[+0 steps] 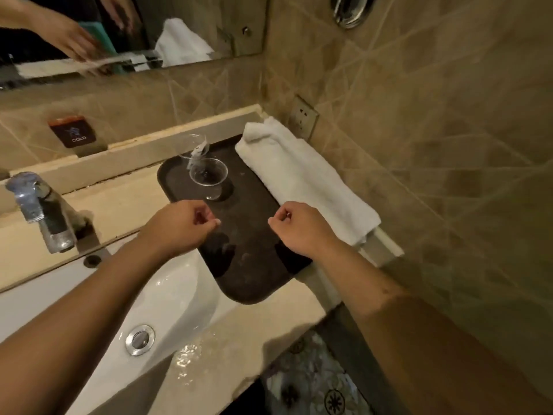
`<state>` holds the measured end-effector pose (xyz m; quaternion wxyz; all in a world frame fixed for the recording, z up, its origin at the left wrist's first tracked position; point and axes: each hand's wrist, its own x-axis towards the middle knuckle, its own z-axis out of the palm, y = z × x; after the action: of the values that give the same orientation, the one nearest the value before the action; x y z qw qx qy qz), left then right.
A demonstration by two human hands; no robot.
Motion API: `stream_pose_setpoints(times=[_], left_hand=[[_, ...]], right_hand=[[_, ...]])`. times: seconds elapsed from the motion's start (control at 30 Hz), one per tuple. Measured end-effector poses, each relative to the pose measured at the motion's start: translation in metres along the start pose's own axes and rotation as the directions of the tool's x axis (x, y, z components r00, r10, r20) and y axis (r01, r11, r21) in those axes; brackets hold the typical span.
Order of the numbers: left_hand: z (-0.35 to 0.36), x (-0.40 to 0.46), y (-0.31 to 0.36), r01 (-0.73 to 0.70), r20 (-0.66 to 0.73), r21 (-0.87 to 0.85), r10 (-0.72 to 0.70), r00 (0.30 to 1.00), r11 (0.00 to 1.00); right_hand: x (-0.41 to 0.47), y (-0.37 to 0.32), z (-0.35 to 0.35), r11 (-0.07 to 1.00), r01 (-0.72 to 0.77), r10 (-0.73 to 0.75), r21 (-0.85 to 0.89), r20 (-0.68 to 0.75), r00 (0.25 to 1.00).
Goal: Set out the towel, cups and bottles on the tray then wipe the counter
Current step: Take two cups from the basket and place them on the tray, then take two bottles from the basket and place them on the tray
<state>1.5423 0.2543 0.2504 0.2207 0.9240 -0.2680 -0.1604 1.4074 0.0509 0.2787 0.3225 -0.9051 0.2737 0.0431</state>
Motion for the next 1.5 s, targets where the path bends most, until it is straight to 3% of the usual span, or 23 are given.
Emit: stream_pose_setpoints(times=[0.17, 0.37, 0.53, 0.67, 0.87, 1.07, 1.27, 1.4, 1.5], left_hand=[[0.014, -0.073, 0.084, -0.246, 0.170, 0.112, 0.225, 0.959, 0.963], [0.065, -0.191, 0.195, -0.583, 0.323, 0.146, 0.519, 0.792, 0.799], [0.128, -0.298, 0.284, -0.801, 0.438, 0.067, 0.704, 0.559, 0.595], [0.179, -0.393, 0.344, -0.913, 0.531, -0.030, 0.780, 0.331, 0.408], [0.242, -0.524, 0.420, -0.974, 0.616, -0.160, 0.787, 0.027, 0.158], [0.310, -0.636, 0.488, -0.970, 0.654, -0.238, 0.730, -0.200, -0.052], [0.398, -0.732, 0.564, -0.925, 0.671, -0.331, 0.643, -0.369, -0.186], [0.477, -0.783, 0.629, -0.891, 0.666, -0.400, 0.600, -0.443, -0.214], [0.537, -0.815, 0.681, -0.872, 0.651, -0.450, 0.597, -0.469, -0.193]], right_hand=[[-0.121, 0.054, -0.027, 0.996, -0.077, 0.071, -0.050, -0.101, 0.992], [-0.316, 0.130, -0.050, 0.966, -0.259, 0.255, 0.012, -0.228, 0.940], [-0.486, 0.183, -0.048, 0.880, -0.472, 0.461, 0.044, -0.309, 0.832], [-0.621, 0.216, -0.034, 0.769, -0.610, 0.628, 0.194, -0.406, 0.663], [-0.785, 0.257, -0.002, 0.555, -0.745, 0.799, 0.370, -0.486, 0.353], [-0.914, 0.285, 0.023, 0.325, -0.777, 0.893, 0.539, -0.446, 0.064], [-1.014, 0.347, 0.023, 0.145, -0.784, 0.926, 0.604, -0.361, -0.107], [-1.067, 0.417, 0.014, 0.057, -0.773, 0.928, 0.632, -0.319, -0.192], [-1.101, 0.477, 0.002, 0.013, -0.747, 0.941, 0.664, -0.261, -0.216]])
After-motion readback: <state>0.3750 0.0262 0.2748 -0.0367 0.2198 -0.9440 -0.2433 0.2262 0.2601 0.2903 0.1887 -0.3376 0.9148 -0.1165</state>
